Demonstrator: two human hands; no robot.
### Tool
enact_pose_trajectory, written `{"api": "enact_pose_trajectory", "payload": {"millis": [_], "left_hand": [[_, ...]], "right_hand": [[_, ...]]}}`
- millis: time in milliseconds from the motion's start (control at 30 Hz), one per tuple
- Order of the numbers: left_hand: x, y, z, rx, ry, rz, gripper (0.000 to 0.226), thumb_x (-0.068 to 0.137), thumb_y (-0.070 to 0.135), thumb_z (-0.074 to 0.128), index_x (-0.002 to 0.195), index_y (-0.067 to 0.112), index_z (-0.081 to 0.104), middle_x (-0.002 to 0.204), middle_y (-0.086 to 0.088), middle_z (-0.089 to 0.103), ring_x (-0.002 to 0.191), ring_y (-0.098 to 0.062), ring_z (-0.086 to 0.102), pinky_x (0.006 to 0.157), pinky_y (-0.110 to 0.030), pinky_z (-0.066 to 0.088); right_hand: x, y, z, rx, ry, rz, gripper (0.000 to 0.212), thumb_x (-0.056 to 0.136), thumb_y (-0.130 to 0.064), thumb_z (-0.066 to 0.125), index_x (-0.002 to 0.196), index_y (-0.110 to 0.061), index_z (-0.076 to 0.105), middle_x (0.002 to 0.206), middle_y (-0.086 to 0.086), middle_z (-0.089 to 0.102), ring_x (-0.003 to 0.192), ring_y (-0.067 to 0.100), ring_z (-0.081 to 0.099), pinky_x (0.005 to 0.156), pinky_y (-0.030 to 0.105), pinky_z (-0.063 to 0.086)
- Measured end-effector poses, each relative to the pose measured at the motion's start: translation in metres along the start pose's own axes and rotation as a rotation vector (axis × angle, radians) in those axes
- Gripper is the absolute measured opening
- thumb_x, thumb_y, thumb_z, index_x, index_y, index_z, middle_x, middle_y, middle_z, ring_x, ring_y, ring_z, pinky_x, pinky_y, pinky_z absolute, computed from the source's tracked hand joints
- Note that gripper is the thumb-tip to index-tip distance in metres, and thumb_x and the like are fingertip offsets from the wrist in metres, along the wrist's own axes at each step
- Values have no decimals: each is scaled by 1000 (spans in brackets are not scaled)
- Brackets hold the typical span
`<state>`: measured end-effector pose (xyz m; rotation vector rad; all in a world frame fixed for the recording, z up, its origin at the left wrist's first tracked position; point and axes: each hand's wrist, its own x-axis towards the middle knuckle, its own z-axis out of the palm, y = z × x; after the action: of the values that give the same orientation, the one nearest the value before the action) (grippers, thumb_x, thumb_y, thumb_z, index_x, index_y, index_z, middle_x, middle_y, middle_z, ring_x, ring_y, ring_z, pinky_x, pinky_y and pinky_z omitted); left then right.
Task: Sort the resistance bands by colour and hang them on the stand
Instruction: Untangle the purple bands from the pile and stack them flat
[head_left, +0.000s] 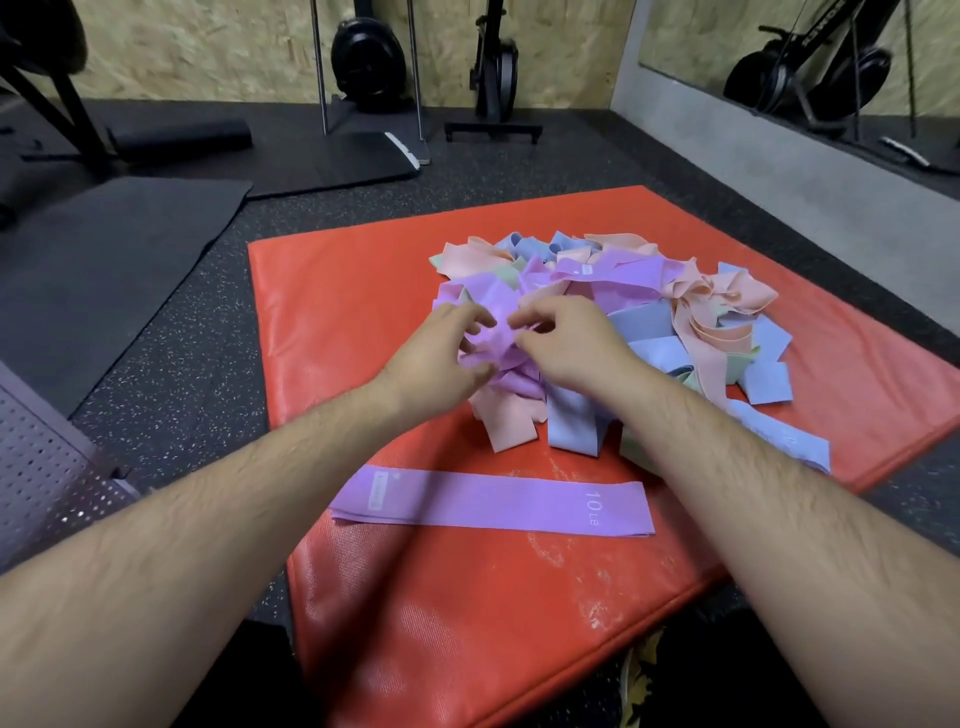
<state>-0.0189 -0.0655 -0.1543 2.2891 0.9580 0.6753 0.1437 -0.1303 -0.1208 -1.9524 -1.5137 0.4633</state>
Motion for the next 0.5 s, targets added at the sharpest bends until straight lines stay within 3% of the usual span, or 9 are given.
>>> {"api": "enact_pose_trajectory", "payload": {"millis": [100, 267, 367, 433, 500], "left_hand": [[-2, 8, -6, -92, 62, 29, 55, 84, 19, 74, 132, 27, 48, 123, 5, 46, 98, -7, 56, 72, -11, 41], [-1, 21, -24, -100, 314, 107, 14, 89, 11, 60, 100, 20, 62, 94, 13, 63, 84, -8, 59, 76, -28, 50], [-6, 29, -39, -187, 384, 98, 17, 90, 7, 59, 92, 22, 66, 81, 14, 66, 76, -6, 60, 69, -23, 48], [-11, 34, -47, -270, 358, 83, 17, 92, 8, 62, 91, 25, 68, 77, 10, 68, 73, -12, 62, 66, -29, 50], [-15, 40, -56, -335, 355, 84, 15, 92, 10, 64, 94, 23, 71, 80, 1, 71, 73, -23, 64, 67, -37, 54]], "right_hand": [[-4, -12, -5, 160, -1, -25, 36, 90, -4, 55, 113, -23, 74, 107, -12, 69, 101, 4, 62, 92, 21, 49], [-15, -30, -12, 411, 12, -89, 39, 89, 4, 54, 114, -20, 73, 110, -8, 71, 99, 3, 64, 87, 14, 48], [-17, -36, -12, 396, 58, -141, 34, 89, -6, 63, 108, -33, 70, 112, -13, 56, 89, -4, 56, 81, 7, 43], [-16, -39, -10, 357, 79, -177, 29, 90, -15, 68, 104, -40, 68, 118, -10, 50, 98, -7, 52, 81, 1, 38], [-14, -40, -7, 335, 59, -202, 23, 92, -17, 68, 108, -33, 71, 122, -7, 54, 108, -1, 50, 86, 3, 37]]}}
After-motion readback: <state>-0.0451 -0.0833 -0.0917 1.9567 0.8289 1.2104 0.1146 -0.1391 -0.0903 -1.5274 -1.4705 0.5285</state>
